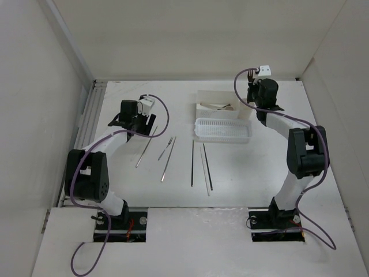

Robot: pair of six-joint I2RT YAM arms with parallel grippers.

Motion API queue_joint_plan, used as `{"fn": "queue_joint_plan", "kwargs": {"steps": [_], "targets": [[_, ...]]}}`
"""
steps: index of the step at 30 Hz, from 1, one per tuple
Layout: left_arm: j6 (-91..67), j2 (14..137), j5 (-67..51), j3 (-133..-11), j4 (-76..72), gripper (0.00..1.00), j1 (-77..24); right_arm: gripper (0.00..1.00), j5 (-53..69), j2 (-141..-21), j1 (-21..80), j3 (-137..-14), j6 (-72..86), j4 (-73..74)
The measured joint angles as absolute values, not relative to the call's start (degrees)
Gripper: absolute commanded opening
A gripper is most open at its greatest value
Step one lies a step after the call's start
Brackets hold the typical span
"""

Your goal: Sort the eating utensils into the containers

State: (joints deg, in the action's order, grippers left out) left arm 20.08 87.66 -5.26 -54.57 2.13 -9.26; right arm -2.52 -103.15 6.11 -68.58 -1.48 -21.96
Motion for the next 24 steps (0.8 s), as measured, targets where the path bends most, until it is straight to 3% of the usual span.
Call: {"fn": "queue_joint_plan", "kwargs": {"steps": [1, 5, 7, 9, 10, 14, 15, 18, 24], "targets": [[20.08, 87.92, -5.10, -54.59, 2.37, 0.70, -9.26, 0.00, -2.42, -103.79, 6.11, -68.88, -1.43, -21.91], [20.10, 88.16, -4.45, -54.59, 2.98, 0.70, -9.26, 0.19, -1.89, -106.19, 6.07, -71.20, -0.89, -21.04], [20.12, 88.16, -4.32, -54.65, 3.01, 0.70, -9.26, 0.37, -1.13, -106.72, 5.96, -72.10, -0.45, -20.47], [20.12, 88.16, -4.25, -54.68, 3.01, 0.70, -9.26, 0.44, 0.01, -106.74, 5.85, -72.42, -0.16, -20.03], [20.12, 88.16, -4.27, -54.68, 2.98, 0.70, -9.26, 0.45, 0.69, -106.74, 5.69, -72.44, -0.12, -20.01], [21.02, 88.16, -4.54, -54.68, 3.03, 0.50, -9.26, 0.49, 2.55, -106.61, 5.28, -72.25, 0.36, -19.59], [21.50, 88.16, -4.62, -54.68, 3.07, 0.40, -9.26, 0.49, 2.79, -106.45, 5.19, -72.14, 0.38, -19.49], [22.96, 88.16, -4.40, -54.48, 3.09, 0.31, -9.28, 0.50, 3.22, -104.77, 4.91, -70.67, 0.49, -19.14], [28.29, 89.17, -6.26, -53.93, 8.62, 0.39, -9.08, 0.51, 4.60, -98.76, 4.91, -68.40, 0.69, -18.37]]}}
